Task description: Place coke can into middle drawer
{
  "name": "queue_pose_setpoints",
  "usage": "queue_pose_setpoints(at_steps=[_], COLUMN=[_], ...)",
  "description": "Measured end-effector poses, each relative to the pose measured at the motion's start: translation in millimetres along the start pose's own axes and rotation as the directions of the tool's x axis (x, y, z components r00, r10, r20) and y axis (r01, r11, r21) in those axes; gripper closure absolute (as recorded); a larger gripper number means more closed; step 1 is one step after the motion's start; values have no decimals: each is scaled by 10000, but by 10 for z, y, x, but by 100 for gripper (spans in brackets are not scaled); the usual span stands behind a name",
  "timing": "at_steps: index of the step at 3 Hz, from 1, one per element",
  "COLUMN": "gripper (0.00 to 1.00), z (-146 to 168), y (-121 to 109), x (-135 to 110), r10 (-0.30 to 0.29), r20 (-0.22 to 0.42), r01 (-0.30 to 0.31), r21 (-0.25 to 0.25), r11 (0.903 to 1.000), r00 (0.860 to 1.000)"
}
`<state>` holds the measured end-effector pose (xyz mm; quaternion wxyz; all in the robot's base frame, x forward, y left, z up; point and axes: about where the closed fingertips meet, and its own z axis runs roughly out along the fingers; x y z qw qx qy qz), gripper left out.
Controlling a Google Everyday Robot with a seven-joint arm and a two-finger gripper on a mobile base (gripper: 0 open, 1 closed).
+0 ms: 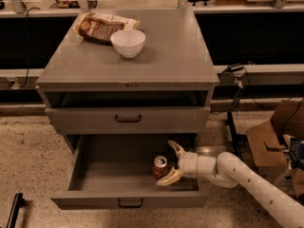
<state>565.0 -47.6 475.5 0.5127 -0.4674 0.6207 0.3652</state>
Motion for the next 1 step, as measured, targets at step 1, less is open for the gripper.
queue_pose_setpoints(at_steps=[1], gripper=[0], z=[-37], y=[-8], x=[4], r10=[22], r20=[13], r01=[-22], r21=[70], r11=[10000], r00=[10000])
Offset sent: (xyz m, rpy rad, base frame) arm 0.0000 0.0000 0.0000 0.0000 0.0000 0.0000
